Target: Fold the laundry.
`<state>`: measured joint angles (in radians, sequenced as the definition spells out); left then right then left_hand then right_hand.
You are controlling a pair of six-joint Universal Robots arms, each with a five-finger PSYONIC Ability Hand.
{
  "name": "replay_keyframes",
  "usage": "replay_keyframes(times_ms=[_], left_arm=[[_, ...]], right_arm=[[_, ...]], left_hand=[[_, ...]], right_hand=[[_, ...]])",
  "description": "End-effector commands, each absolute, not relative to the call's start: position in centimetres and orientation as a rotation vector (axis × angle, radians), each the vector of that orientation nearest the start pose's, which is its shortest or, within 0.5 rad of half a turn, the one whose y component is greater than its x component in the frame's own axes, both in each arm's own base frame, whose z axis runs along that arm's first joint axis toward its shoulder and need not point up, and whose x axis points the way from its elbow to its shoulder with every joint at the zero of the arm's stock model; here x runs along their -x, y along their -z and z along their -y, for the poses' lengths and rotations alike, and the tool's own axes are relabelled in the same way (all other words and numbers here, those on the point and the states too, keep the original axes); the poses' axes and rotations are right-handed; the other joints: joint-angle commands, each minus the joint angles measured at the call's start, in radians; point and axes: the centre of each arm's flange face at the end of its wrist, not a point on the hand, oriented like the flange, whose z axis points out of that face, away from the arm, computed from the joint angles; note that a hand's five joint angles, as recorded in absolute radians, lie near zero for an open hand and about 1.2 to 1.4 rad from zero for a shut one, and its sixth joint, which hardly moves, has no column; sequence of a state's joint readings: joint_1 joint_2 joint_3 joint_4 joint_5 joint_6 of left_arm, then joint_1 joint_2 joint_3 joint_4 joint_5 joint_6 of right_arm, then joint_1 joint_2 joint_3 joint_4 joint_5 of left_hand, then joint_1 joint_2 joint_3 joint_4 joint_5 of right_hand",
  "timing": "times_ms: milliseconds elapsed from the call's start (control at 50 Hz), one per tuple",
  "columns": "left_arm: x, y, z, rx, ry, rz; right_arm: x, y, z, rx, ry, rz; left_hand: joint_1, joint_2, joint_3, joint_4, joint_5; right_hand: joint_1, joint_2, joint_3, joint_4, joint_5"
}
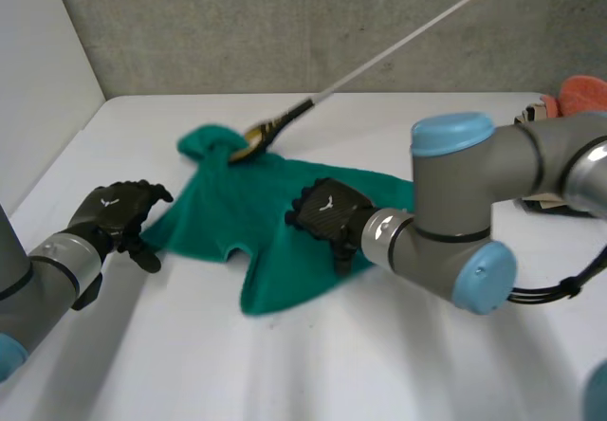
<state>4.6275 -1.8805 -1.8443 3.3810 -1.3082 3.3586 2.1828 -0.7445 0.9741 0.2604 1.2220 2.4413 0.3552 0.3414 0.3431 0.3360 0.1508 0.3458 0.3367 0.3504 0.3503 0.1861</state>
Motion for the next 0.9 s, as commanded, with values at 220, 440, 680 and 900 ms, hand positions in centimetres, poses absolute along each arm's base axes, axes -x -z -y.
replay_keyframes(times_ms=[220,440,680,900], left_arm=[[18.0,-13.5,32.5,-1.058,1.87,-2.329],[18.0,-19.1,31.5,-0.88,2.106,-2.281],[17.0,-21.2,29.7,-0.772,2.172,-2.279],[16.1,-22.2,30.0,-0.754,2.201,-2.21]], right_arm=[[-38.7,-18.8,26.7,1.491,1.756,-1.756],[-36.0,-23.7,25.0,1.308,1.85,-1.781],[-29.6,-23.9,25.7,1.184,1.897,-2.062],[-28.5,-23.0,26.1,1.154,1.865,-2.114]], left_hand=[[0.422,0.436,0.434,0.441,0.452],[0.099,0.113,0.111,0.118,0.129],[0.058,0.072,0.07,0.077,0.088],[0.011,0.025,0.023,0.03,0.041]], right_hand=[[0.715,0.724,0.71,0.71,0.7],[0.165,0.174,0.16,0.16,0.15],[0.177,0.186,0.172,0.172,0.162],[0.112,0.121,0.107,0.108,0.097]])
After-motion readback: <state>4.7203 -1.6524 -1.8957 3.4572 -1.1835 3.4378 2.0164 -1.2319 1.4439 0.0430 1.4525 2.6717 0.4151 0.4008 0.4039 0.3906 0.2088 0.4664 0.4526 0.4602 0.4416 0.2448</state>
